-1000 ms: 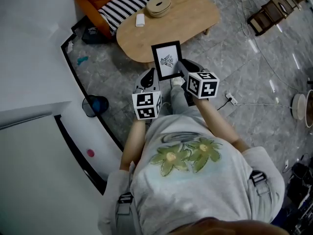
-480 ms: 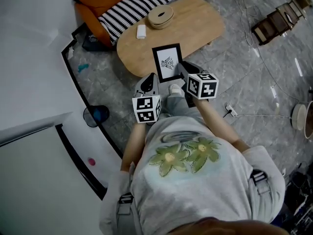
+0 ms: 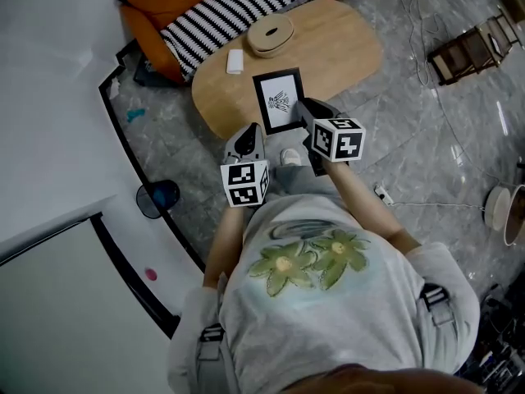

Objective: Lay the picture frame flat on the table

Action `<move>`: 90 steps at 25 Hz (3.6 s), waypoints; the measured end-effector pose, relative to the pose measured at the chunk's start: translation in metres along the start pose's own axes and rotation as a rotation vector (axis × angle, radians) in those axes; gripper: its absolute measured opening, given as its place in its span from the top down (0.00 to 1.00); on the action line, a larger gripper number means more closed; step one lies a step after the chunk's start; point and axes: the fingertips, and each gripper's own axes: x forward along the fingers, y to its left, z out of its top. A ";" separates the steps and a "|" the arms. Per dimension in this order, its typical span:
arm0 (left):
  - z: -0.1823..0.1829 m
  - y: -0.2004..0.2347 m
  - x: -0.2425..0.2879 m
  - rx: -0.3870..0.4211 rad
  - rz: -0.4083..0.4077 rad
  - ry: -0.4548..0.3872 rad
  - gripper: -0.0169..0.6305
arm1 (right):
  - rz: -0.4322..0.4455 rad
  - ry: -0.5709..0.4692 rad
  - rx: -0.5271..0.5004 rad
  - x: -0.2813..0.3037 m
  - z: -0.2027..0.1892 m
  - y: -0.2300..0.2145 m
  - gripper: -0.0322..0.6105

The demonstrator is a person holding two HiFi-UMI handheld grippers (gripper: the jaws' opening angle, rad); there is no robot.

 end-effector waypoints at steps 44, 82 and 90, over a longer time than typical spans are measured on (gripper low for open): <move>-0.009 0.023 0.078 -0.100 0.096 0.055 0.95 | 0.014 0.127 -0.005 0.102 0.012 -0.057 0.84; -0.034 0.068 0.132 -0.130 0.067 0.131 0.95 | -0.033 0.202 -0.015 0.176 -0.007 -0.075 0.84; -0.041 0.074 0.141 -0.139 0.062 0.158 0.95 | -0.036 0.221 -0.010 0.184 -0.010 -0.079 0.84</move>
